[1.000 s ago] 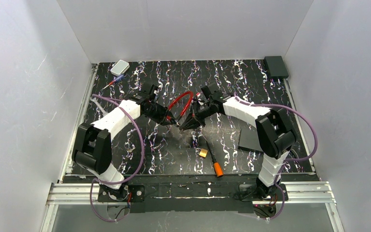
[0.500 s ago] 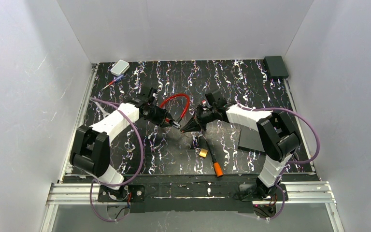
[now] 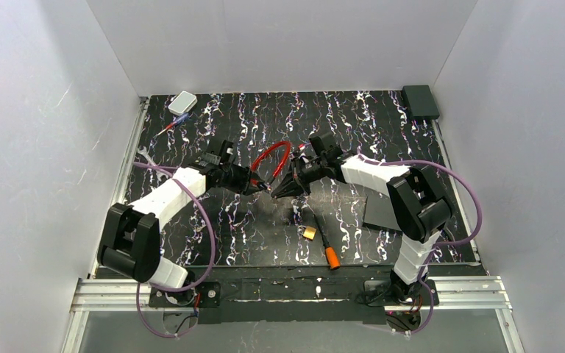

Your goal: Unlock with the key

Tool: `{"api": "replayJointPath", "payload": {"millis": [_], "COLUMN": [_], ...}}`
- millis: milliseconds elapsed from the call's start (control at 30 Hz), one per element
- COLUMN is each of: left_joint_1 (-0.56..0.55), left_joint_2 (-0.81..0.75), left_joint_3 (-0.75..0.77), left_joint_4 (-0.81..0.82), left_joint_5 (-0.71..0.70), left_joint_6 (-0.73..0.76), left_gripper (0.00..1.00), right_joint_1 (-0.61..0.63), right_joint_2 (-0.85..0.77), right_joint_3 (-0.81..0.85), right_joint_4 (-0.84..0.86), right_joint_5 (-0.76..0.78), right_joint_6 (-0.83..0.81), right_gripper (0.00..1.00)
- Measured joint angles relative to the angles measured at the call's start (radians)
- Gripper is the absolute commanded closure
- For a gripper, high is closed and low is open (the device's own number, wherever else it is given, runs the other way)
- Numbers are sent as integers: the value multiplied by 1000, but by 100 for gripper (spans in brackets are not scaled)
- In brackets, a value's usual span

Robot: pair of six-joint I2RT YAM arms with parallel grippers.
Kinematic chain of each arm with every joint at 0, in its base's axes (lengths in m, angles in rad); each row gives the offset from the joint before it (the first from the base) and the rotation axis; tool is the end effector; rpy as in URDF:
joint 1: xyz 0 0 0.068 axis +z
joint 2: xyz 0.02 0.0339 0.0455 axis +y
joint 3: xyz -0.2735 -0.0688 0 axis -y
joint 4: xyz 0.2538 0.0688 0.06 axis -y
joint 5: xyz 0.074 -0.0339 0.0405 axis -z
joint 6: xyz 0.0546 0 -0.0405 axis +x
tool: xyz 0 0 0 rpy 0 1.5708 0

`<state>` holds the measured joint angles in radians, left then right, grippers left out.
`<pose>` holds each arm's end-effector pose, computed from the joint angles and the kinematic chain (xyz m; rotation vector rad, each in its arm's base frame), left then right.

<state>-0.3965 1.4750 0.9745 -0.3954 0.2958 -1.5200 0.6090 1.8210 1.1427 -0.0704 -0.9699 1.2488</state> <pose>0.2929 -0.1399 0.2180 -1.3679 2.4482 -1.0439 0.3022 0.2657 0.1946 -0.2272 -2.4062 -1.5655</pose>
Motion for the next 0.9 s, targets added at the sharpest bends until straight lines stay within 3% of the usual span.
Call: {"api": "replayJointPath", "payload": {"millis": [633,900], "left_joint_1": [8,29], "left_joint_2": [-69,-69], "left_joint_3": [-108,-95], "left_joint_4": [106,104], "left_joint_5": [19,18], "left_joint_6": [-82,-97], "left_gripper": [100,100], "right_joint_1": [7,7], "right_joint_2": [45,151], "right_joint_3": [7,231], "right_joint_4": [97,-148], "right_joint_5": [-89,-161], "right_joint_6": [61,-129], "right_gripper": [99,99]}}
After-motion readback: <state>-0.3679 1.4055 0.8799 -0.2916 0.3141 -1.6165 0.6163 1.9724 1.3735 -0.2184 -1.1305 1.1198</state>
